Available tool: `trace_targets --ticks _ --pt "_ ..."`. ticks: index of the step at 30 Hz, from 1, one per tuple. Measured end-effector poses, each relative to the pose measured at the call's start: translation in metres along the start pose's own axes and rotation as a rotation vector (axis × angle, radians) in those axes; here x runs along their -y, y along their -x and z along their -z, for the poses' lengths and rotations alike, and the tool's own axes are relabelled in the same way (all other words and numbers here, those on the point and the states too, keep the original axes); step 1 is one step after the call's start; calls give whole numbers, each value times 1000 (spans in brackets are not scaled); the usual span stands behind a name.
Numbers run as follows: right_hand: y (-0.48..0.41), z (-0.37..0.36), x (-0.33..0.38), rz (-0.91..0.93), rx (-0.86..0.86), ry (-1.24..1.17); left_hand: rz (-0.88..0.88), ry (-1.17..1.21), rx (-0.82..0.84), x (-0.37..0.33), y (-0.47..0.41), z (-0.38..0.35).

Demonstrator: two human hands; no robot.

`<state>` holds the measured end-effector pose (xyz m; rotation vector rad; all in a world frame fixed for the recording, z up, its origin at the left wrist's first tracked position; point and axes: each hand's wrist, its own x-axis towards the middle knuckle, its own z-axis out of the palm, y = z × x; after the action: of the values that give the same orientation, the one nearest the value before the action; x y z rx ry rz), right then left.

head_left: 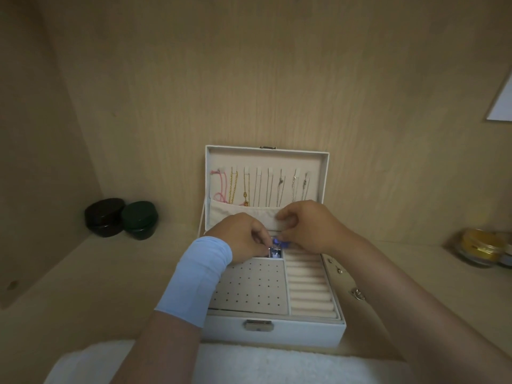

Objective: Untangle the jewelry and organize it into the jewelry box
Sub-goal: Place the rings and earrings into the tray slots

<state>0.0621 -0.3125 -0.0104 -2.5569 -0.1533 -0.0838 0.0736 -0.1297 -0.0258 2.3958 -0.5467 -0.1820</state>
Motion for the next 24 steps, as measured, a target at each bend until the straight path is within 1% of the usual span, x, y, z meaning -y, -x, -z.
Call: trace_targets --ticks 2,5,7,11,13,15,16,17,19,20,24 --pt "2 0 -5 -19 -15 -103 -30 63 6 -2 1 0" --pt "4 -1 -14 -9 -16 -71 -50 102 29 -4 2 -2" --pt "6 -4 -15 -3 6 -115 -28 93 29 -3 1 0" --pt "5 -13 -6 34 -36 -294 2 65 -47 0 1 5" --pt "1 -16 -1 45 -20 -340 3 50 -62 -1 1 4" --pt "-2 -15 -2 65 2 -322 -1 39 -32 -1 1 1" --pt "-2 -13 -3 72 -15 -315 -1 29 -12 -1 1 -1" --pt "-2 -11 -6 73 -55 -296 1 21 3 0 0 -2" --pt "1 -3 -10 81 -134 -177 7 19 9 1 -1 -3" --pt "4 1 -11 87 -126 -112 5 21 -4 1 -2 -2" --pt "12 -1 -10 98 41 62 -3 20 -126 3 -4 -1"
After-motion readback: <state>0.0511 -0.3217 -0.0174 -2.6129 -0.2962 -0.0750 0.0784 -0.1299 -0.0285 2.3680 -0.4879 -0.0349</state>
